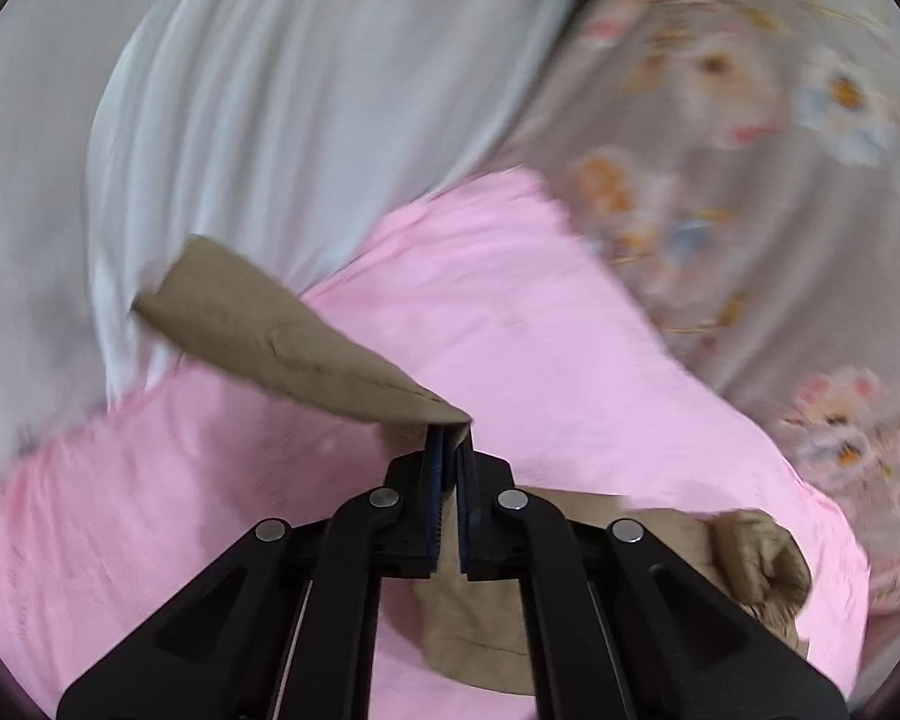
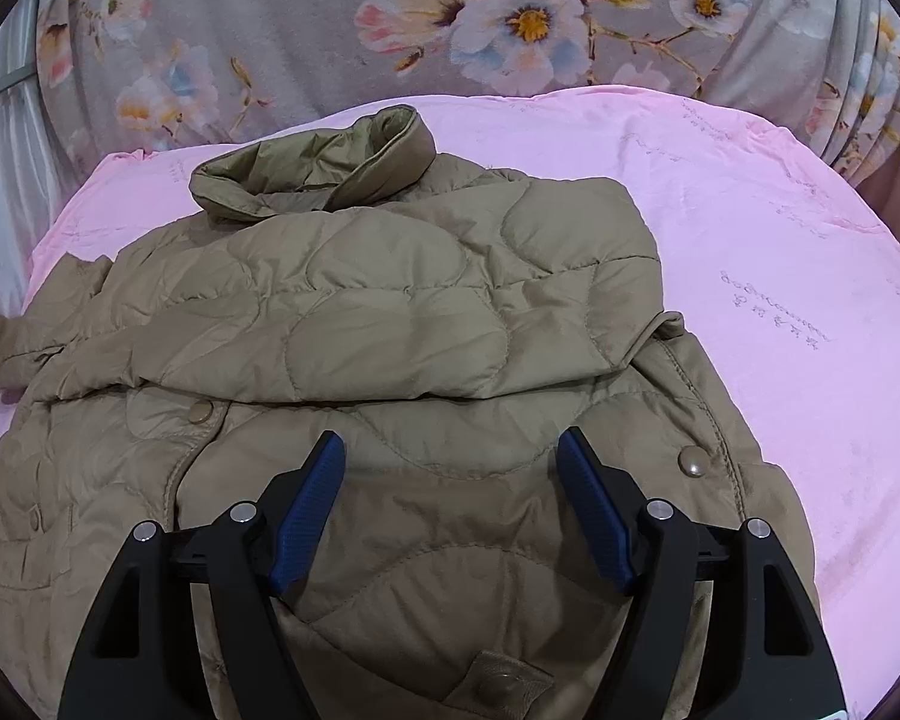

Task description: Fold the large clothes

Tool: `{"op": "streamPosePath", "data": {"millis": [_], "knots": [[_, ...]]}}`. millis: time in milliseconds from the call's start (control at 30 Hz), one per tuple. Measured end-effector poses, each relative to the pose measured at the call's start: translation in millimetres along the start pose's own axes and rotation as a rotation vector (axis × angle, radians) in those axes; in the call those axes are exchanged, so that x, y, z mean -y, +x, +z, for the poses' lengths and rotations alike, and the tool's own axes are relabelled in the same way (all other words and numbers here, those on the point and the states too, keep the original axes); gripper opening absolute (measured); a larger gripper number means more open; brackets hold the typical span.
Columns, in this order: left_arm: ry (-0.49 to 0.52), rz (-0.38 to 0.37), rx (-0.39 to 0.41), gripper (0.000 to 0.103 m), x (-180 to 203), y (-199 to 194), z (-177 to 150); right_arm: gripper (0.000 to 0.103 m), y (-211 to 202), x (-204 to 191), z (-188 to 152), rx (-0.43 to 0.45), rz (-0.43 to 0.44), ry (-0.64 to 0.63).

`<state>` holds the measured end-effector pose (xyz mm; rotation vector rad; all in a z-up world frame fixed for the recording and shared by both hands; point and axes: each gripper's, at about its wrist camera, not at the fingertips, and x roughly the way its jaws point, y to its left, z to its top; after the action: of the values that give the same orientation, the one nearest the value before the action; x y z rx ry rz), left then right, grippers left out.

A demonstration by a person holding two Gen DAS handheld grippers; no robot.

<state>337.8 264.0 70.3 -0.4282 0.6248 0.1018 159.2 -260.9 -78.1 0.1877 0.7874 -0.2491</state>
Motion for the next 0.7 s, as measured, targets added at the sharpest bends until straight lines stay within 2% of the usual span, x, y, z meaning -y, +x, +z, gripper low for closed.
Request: {"op": "streamPosePath", "data": {"millis": [67, 133, 233, 300, 333, 367, 400, 433, 533, 600, 700], "knots": [[0.105, -0.049, 0.066, 0.002, 51, -36, 1, 0.071, -2, 2, 0, 0.007, 0.004, 0.01], [0.216, -0.137, 0.111, 0.002, 116, -76, -8, 0.071, -3, 4, 0, 0.015, 0.01, 0.021], [0.32, -0.264, 0.099, 0.003, 190, -109, -34, 0.071, -9, 10, 0, 0.04, 0.031, 0.052], [0.379, -0.353, 0.04, 0.006, 239, -121, -67, 0.072, -15, 14, -1, 0.062, 0.039, 0.073], [0.398, -0.38, 0.009, 0.013, 255, -122, -82, 0.072, -19, 16, 0, 0.073, 0.043, 0.083], [0.415, -0.406, -0.021, 0.037, 267, -119, -95, 0.072, -26, 19, 0, 0.084, 0.054, 0.093], [0.445, -0.437, -0.066, 0.057, 282, -116, -115, 0.072, -31, 21, -1, 0.093, 0.066, 0.099], [0.456, -0.449, -0.083, 0.091, 290, -114, -131, 0.073, -38, 24, -2, 0.102, 0.075, 0.102], [0.483, -0.445, -0.047, 0.094, 293, -108, -166, 0.078, -62, 34, -5, 0.138, 0.087, 0.095], [0.493, -0.414, -0.059, 0.094, 285, -97, -174, 0.082, -77, 44, -4, 0.162, 0.074, 0.081], [0.419, -0.343, -0.16, 0.093, 245, -56, -173, 0.084, -85, 56, 6, 0.168, 0.093, 0.077]]}}
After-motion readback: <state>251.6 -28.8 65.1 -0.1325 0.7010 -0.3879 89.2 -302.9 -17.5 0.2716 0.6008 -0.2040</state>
